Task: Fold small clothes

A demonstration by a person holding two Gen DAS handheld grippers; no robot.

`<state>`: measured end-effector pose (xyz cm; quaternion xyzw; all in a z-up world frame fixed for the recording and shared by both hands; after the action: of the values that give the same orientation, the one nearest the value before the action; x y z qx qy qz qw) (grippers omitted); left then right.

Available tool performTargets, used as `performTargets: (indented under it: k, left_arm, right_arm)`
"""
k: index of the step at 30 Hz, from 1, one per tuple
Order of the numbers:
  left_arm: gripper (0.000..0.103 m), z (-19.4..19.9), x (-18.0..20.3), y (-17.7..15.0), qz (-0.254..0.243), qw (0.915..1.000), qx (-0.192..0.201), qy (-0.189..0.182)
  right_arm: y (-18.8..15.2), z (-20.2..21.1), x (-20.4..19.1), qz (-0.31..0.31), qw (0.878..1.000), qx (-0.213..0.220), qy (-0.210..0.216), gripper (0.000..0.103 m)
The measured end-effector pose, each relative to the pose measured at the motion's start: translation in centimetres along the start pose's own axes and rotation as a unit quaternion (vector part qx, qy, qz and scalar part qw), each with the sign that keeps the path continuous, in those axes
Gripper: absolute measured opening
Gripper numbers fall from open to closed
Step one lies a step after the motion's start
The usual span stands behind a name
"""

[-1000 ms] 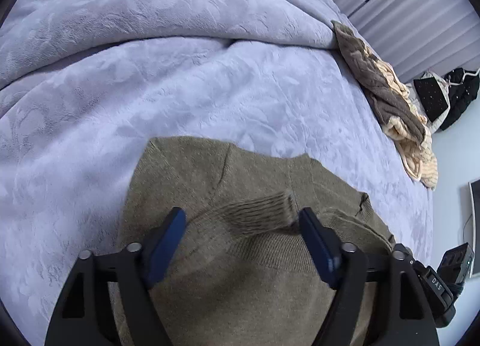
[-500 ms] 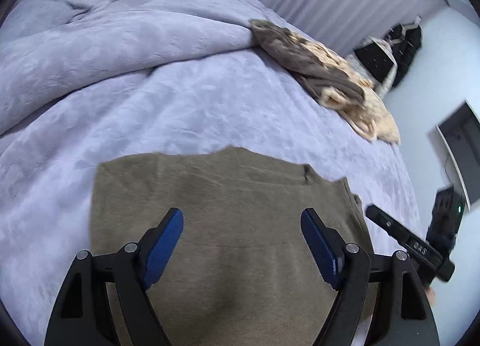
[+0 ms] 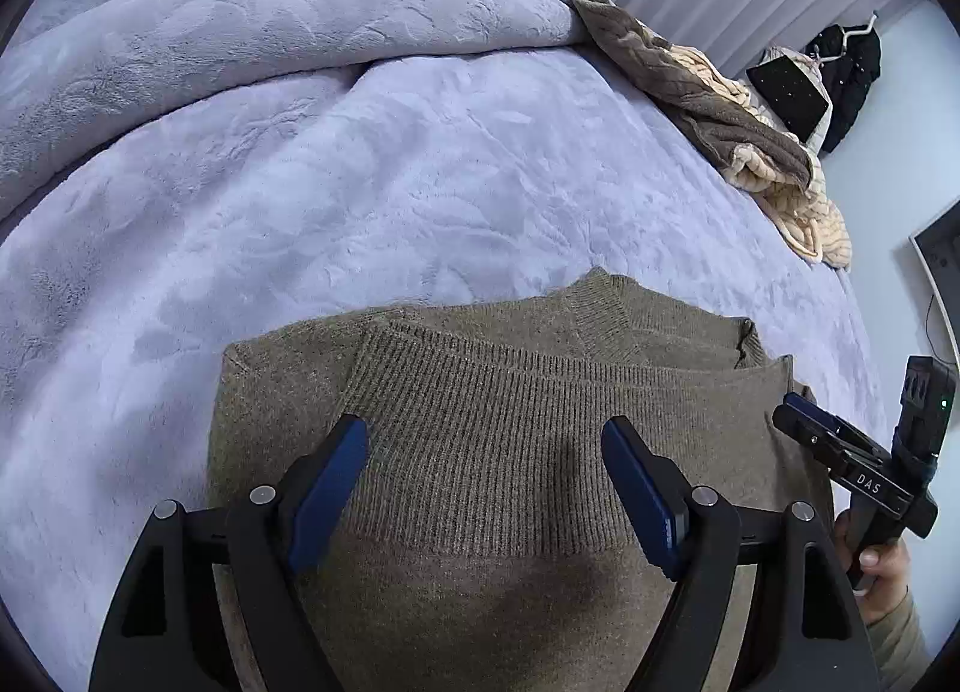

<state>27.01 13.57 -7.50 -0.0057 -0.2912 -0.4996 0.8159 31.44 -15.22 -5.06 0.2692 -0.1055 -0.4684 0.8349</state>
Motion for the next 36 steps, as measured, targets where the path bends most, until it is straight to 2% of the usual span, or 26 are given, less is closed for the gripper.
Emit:
performTargets:
  k: [4,7,10,12,14,16,17,18,19,20,24,28,31,34,36]
  left_arm:
    - [0.081,0.8,0.3,0.0,-0.001,0.9998,0.001,0.018]
    - [0.081,3.2,1.4,-0.4,-0.019,0.9986,0.031,0.038]
    - [0.081,4.9,3.5,-3.4,-0.05,0.9979,0.032,0.026]
    - [0.081,5.1,3.8,-5.1,-0.077,0.9951,0.042,0.046]
    - [0.081,4.6,2.4,-5.9,-0.083,0.9921,0.05,0.079]
    - [0.081,3.7,-0.3,-5.8,-0.059,0.991,0.046,0.111]
    - [0.081,3.1,-1.9,-5.8,-0.039,0.9925,0.033,0.111]
    - [0.081,3.0,-2.3,-5.8,-0.027,0.9951,0.025,0.092]
    - [0.081,3.5,-2.4,-5.7,-0.02,0.9964,0.024,0.079]
    - [0.081,4.1,-2.3,-5.7,-0.018,0.9967,0.025,0.075]
    - [0.081,8.6,-2.1,-6.2,-0.001,0.9976,0.05,0.047]
    - [0.081,12.0,-6.0,-9.5,0.037,0.997,0.053,0.044]
    - [0.081,12.8,-9.3,-12.2,0.079,0.9954,0.041,0.036]
    - [0.081,11.8,-10.9,-15.0,0.125,0.9922,0.002,-0.007]
    - [0.081,10.8,-10.4,-15.7,0.128,0.9912,-0.009,-0.032]
  right_arm:
    - [0.2,0.0,-0.2,0.001,1.0,-0.007,-0.009,0.07]
    - [0.6,2.5,-0.8,0.012,0.999,0.006,-0.037,0.071]
    - [0.5,5.5,-2.5,0.028,0.998,0.036,-0.034,0.071]
    - [-0.6,6.6,-4.5,0.049,0.998,0.035,-0.026,0.073]
    - [-2.4,6.7,-5.7,0.063,0.997,0.024,-0.029,0.073]
    - [-4.6,6.3,-5.2,0.057,0.998,0.005,-0.038,0.073]
    - [-6.0,5.7,-4.1,0.042,0.998,-0.016,-0.054,0.073]
    - [-7.5,5.2,-2.8,0.025,0.997,-0.04,-0.067,0.073]
    - [-8.4,5.0,-2.0,0.009,0.997,-0.043,-0.06,0.073]
    - [-8.7,5.5,-1.7,-0.005,0.999,-0.025,-0.046,0.073]
    - [-8.3,8.5,-2.2,-0.016,0.998,-0.009,-0.061,0.074]
    - [-8.6,12.0,-4.0,-0.013,0.998,0.023,-0.062,0.077]
    - [-9.5,13.1,-6.4,-0.011,0.998,0.027,-0.053,0.077]
    - [-10.8,13.5,-9.0,-0.007,0.999,0.029,-0.037,0.077]
    - [-11.5,13.5,-10.8,-0.002,0.999,0.027,-0.025,0.077]
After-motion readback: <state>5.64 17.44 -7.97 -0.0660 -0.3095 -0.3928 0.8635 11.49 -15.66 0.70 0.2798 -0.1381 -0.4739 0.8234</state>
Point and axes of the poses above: each gripper's, at about its wrist camera, not at the fingertips, and z roughly against the way its jaws point, x to its right, y to its top, the point moved 10 cm from there along -z, roughly the way its jaws point, and after that the axes turned 15 degrees about z, right-handed, at the moved point
